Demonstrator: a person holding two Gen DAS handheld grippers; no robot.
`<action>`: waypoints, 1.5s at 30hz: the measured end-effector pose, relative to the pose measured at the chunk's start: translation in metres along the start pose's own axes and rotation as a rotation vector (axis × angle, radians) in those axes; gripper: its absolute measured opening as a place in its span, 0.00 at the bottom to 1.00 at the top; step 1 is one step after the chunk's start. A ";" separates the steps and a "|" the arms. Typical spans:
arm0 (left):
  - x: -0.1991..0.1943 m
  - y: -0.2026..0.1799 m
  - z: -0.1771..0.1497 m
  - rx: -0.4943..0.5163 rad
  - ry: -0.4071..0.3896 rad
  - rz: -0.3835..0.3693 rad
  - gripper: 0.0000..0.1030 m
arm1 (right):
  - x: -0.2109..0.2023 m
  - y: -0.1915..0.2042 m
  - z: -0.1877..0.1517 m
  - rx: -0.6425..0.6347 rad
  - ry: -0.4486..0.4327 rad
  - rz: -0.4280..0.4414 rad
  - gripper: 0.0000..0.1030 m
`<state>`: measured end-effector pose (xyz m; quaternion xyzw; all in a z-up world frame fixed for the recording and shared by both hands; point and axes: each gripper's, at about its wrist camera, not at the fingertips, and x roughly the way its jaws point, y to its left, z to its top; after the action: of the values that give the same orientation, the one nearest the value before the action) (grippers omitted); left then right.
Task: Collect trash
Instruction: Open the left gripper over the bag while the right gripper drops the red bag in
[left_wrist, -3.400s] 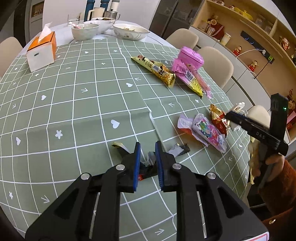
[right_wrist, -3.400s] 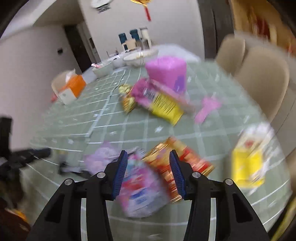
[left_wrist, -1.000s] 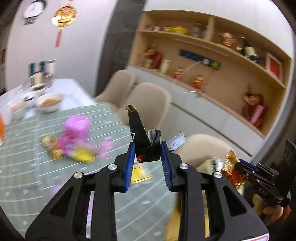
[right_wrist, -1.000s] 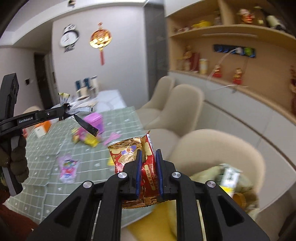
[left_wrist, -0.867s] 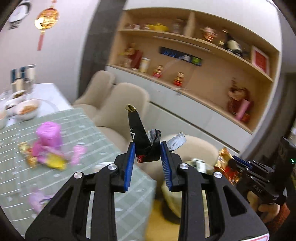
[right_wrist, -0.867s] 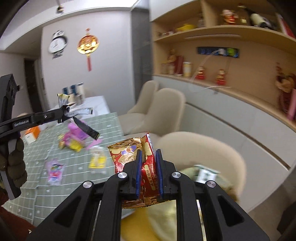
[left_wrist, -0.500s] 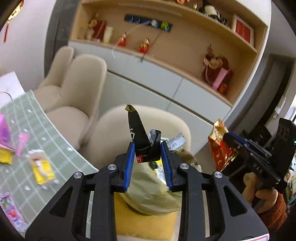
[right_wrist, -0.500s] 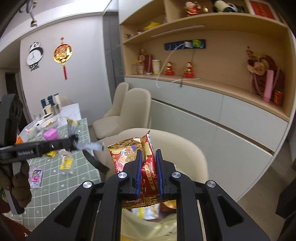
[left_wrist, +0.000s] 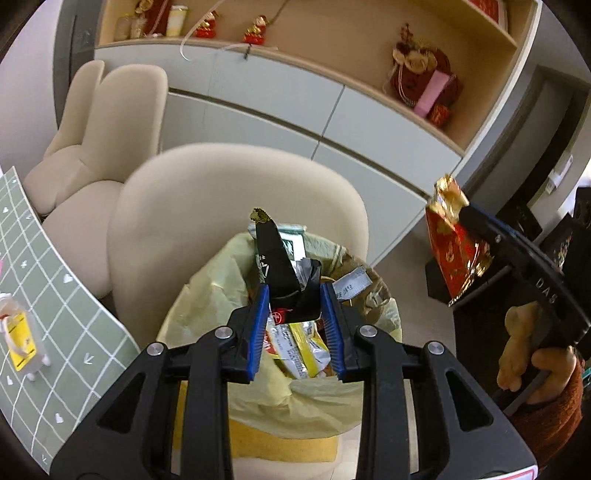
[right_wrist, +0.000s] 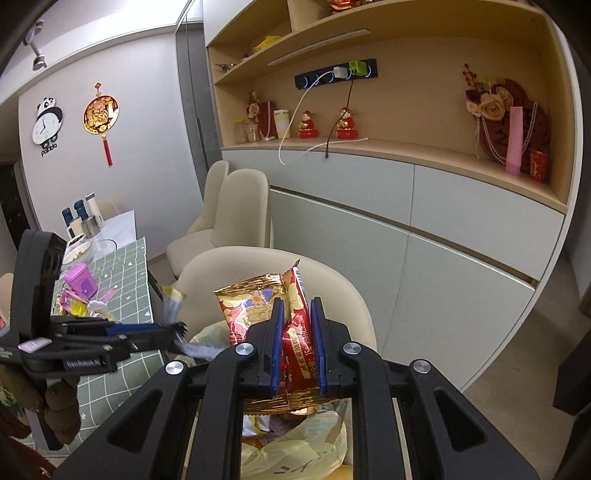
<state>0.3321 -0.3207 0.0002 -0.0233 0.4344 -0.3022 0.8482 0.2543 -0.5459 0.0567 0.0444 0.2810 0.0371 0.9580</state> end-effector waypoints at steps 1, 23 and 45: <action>0.004 -0.003 -0.001 0.005 0.010 -0.005 0.27 | 0.002 -0.001 -0.001 -0.004 0.003 -0.001 0.15; -0.056 0.031 -0.028 -0.091 -0.085 0.085 0.46 | 0.035 0.019 -0.017 -0.019 0.091 0.066 0.15; -0.154 0.144 -0.096 -0.354 -0.166 0.296 0.47 | 0.058 0.048 -0.042 0.028 0.147 0.092 0.45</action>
<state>0.2633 -0.1000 0.0081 -0.1326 0.4080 -0.0908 0.8987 0.2781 -0.4896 -0.0049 0.0679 0.3489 0.0803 0.9312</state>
